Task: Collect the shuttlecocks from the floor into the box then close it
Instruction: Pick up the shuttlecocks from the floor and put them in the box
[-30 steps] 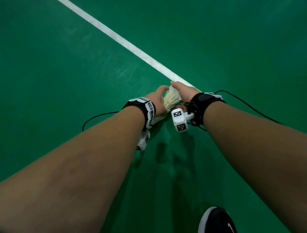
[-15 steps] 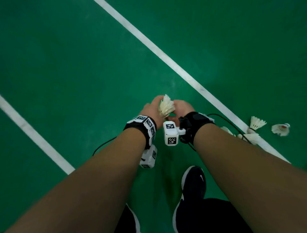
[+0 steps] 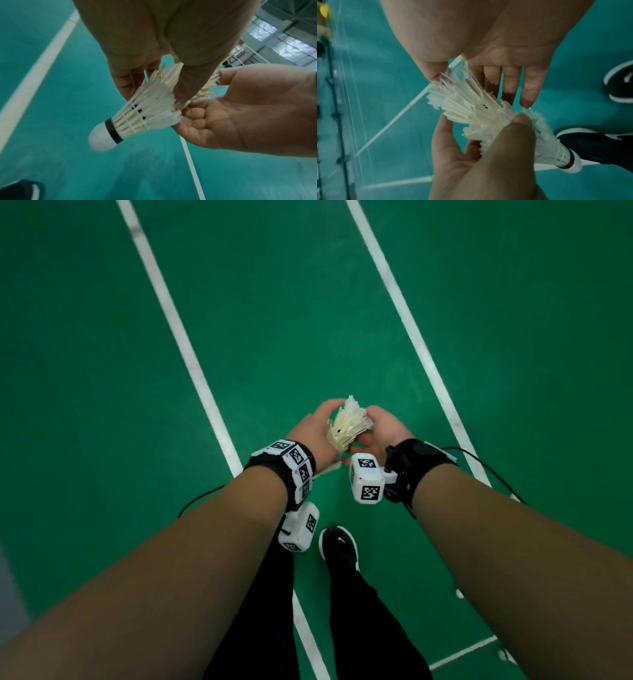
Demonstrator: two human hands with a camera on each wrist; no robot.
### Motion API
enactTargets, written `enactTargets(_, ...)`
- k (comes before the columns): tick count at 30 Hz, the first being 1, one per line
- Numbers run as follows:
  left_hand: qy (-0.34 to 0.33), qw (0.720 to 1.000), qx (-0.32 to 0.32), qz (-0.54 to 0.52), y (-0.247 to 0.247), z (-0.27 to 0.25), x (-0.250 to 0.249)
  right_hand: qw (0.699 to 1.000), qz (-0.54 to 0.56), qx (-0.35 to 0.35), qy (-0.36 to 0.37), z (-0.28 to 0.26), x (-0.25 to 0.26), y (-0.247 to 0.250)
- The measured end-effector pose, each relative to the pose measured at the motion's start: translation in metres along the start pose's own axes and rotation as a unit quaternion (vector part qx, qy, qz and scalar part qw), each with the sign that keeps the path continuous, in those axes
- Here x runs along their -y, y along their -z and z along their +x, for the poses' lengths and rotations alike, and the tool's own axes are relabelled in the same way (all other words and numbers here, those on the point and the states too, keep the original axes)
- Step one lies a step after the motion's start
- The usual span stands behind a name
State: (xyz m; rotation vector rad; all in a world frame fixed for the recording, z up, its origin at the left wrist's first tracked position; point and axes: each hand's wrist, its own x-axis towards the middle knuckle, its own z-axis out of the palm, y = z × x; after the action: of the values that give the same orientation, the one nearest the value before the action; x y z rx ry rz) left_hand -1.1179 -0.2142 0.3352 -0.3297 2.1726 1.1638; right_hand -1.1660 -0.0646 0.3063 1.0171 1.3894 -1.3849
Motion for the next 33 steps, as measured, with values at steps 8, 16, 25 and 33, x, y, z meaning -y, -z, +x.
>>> enactTargets(8, 0.090, 0.984, -0.113, -0.103, 0.020, -0.100, 0.093, 0.984, -0.150, 0.085, 0.050, -0.041, -0.060, -0.110)
enactTargets(16, 0.174, 0.932, -0.217, -0.234, -0.020, -0.275, 0.239, 0.945, -0.297, 0.136, -0.006, -0.086, -0.234, -0.220)
enactTargets(25, 0.266, 0.860, -0.310, -0.307, -0.137, -0.478, 0.415, 0.890, -0.420, 0.173, -0.050, -0.137, -0.501, -0.300)
enactTargets(33, 0.338, 0.769, -0.379, -0.388, -0.262, -0.683, 0.542, 0.816, -0.544, 0.187, -0.059, -0.205, -0.761, -0.338)
